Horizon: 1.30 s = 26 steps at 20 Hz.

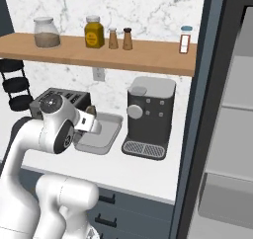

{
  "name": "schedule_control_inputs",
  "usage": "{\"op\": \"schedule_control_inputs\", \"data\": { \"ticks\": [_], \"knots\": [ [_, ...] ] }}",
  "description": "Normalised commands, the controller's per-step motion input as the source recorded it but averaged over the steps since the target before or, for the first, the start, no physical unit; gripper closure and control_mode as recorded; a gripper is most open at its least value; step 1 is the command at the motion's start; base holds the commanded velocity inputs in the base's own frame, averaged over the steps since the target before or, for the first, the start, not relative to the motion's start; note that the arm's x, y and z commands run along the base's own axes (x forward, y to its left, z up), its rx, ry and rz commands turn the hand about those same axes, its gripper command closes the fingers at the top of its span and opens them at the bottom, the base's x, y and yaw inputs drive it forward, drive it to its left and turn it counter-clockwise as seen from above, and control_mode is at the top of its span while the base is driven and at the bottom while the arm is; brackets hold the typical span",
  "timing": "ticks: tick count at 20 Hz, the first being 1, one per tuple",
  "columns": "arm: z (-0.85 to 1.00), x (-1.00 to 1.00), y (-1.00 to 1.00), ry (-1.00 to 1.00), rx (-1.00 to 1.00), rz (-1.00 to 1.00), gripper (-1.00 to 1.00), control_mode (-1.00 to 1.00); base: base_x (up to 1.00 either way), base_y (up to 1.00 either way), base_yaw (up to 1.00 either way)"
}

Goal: Place one tomato and one fish in each tupperware on the nearby counter, to pack two identical lunches.

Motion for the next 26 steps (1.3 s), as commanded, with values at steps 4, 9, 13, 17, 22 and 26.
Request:
{"op": "schedule_control_inputs", "data": {
  "ticks": [4,9,13,17,22,26],
  "knots": [
    [-0.46,0.77,0.09,0.07,0.0,-0.01,1.0,-1.0,0.0,0.0,0.0],
    [-0.44,0.95,0.0,0.13,0.0,0.0,1.0,-1.0,0.0,0.0,0.0],
    [-0.37,0.86,0.03,0.25,0.0,0.0,1.0,-1.0,0.0,0.0,0.0],
    [-0.26,0.41,0.02,0.15,0.0,0.0,1.0,-1.0,0.0,0.0,0.0],
    [-0.47,0.26,0.04,-0.05,-0.03,0.0,1.0,-1.0,0.0,0.0,0.0],
    [-0.54,0.18,0.0,-0.15,-0.03,0.0,1.0,-1.0,0.0,0.0,0.0]
  ]
}}
